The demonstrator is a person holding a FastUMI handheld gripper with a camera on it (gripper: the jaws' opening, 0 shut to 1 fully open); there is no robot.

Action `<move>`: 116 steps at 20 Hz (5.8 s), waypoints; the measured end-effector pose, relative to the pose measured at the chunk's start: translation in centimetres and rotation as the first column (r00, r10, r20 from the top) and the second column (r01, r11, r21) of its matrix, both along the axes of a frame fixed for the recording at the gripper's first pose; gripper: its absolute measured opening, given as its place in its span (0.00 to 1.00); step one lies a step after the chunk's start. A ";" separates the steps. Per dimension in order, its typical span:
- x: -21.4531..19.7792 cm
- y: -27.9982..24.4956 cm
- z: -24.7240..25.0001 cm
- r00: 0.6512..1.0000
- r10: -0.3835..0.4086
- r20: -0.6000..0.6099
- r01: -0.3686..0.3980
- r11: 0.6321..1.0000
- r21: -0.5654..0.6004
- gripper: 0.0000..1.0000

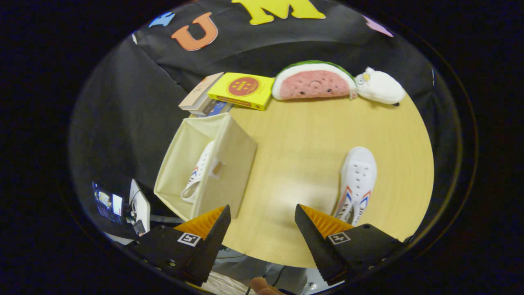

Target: Open the storage box then place both shoes into the box .Put the left shoe in first, then the right shoe, with the right side of both shoes facing outward in a uniform manner.

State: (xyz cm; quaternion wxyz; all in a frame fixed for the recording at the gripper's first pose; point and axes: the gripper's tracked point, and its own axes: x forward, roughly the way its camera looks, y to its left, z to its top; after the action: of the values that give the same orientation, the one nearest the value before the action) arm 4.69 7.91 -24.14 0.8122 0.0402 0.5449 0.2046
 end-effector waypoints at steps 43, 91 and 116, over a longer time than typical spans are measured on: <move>3.0 -6.0 0.0 0.946 -0.308 -0.096 0.315 0.947 0.060 0.00; -3.6 13.4 18.3 0.763 -0.257 0.594 0.342 0.939 -0.032 0.96; -10.3 -0.8 29.4 0.346 -0.224 0.911 0.421 0.905 0.062 0.96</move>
State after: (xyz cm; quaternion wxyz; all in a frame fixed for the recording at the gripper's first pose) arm -5.58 7.14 5.31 0.9986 -0.0440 0.0191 -0.0222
